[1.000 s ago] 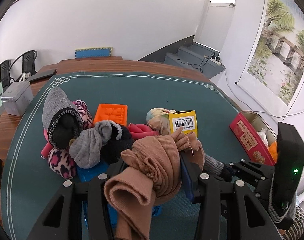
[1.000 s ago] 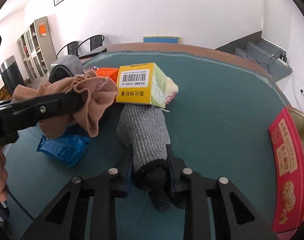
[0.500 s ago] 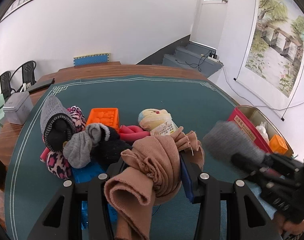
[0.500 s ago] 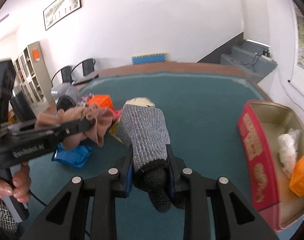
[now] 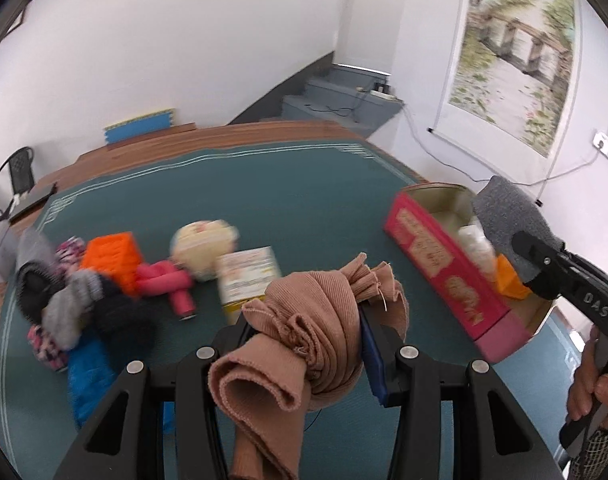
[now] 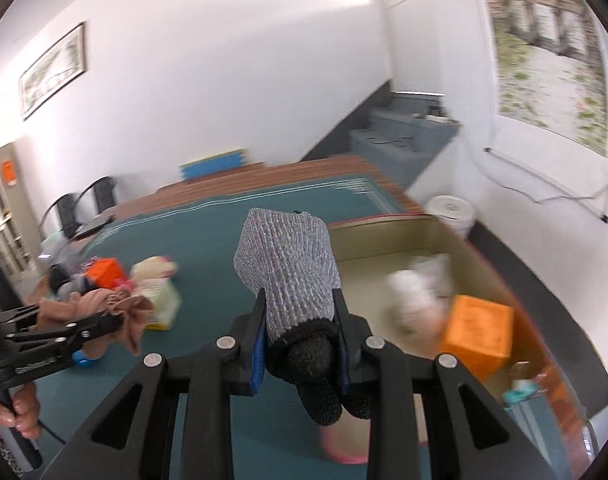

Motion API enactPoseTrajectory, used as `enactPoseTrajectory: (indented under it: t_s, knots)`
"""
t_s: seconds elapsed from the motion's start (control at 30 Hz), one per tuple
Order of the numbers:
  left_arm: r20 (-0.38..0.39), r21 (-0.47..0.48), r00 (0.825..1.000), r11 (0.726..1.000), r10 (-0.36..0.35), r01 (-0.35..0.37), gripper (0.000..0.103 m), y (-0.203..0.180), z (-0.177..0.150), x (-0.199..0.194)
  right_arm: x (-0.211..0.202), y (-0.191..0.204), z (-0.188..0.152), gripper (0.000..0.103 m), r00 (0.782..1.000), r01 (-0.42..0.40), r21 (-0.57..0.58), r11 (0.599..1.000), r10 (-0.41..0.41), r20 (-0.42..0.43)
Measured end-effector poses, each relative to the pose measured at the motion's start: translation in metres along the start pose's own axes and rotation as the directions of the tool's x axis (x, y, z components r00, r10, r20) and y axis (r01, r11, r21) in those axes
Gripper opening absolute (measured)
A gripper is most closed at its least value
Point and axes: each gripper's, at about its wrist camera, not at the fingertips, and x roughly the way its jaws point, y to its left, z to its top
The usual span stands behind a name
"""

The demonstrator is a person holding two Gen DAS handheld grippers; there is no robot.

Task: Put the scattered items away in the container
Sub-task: 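Carry the beige cloth and grey sock into the red tin and release both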

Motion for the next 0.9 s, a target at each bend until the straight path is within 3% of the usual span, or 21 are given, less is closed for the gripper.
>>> enactPoseTrajectory:
  t_s: [0.33,0.57,0.7,0.9]
  knots:
    - [-0.001,0.054,0.996,0.995,-0.087,0.087,0.049,-0.079,0.05,0.031,0.009,-0.042,-0.003,0.032,0.994,0.107,0.015,0.994,-0.107,0.0]
    - [0.001,0.065,0.994,0.992,-0.111,0.11,0.049,-0.113,0.084,0.063,0.023,-0.042,-0.006,0.032,0.996,0.09,-0.01,0.996,-0.09,-0.017]
    - [-0.017,0.069,0.994,0.991,-0.111,0.112,0.049,-0.127,0.097,0.091,0.027,-0.048,-0.011,0.041,0.995,0.097,0.009,0.995,-0.096,-0.032]
    - [-0.054,0.097,0.991,0.987,-0.124,0.129,0.052,-0.139,0.102,0.119,0.024,-0.057,-0.014,0.075,0.993,0.115,0.062,0.991,-0.114,-0.023]
